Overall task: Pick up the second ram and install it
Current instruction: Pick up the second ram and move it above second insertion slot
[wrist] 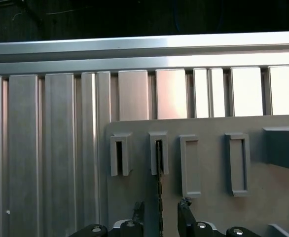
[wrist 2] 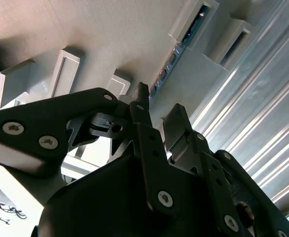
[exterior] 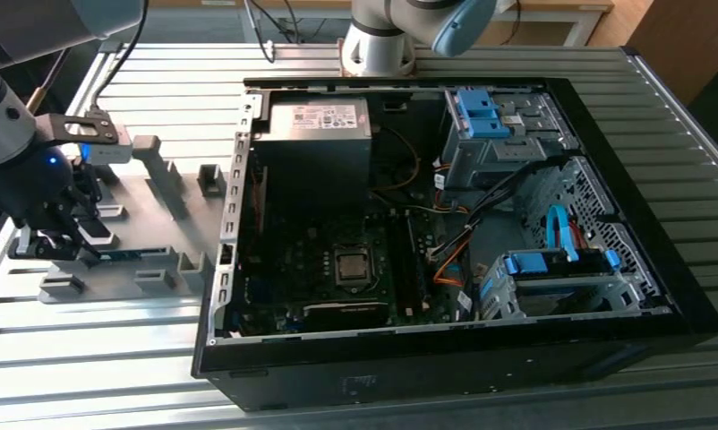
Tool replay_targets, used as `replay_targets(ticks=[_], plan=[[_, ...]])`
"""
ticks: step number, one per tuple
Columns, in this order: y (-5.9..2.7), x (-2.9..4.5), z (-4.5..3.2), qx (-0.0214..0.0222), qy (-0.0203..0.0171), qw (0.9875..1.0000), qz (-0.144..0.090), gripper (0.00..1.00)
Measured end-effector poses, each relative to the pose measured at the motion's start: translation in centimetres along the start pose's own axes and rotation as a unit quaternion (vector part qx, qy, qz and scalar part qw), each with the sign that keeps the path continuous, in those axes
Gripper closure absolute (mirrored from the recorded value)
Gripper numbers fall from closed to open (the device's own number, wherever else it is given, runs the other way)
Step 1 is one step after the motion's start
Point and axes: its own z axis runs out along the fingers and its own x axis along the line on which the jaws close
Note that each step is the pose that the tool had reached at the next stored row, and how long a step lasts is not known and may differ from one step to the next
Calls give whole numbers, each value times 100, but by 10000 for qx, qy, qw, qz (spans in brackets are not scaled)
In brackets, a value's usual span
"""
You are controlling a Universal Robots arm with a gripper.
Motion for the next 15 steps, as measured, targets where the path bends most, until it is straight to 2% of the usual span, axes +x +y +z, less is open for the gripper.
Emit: replay_targets(ticks=[3,7,10,15], plan=[[1,0,15,29,-2,10000,-3,60],[3,0,26,30,-2,10000,-76,60],[3,0,35,29,-3,9998,-219,60],[4,1,53,29,-1,9997,-230,60]])
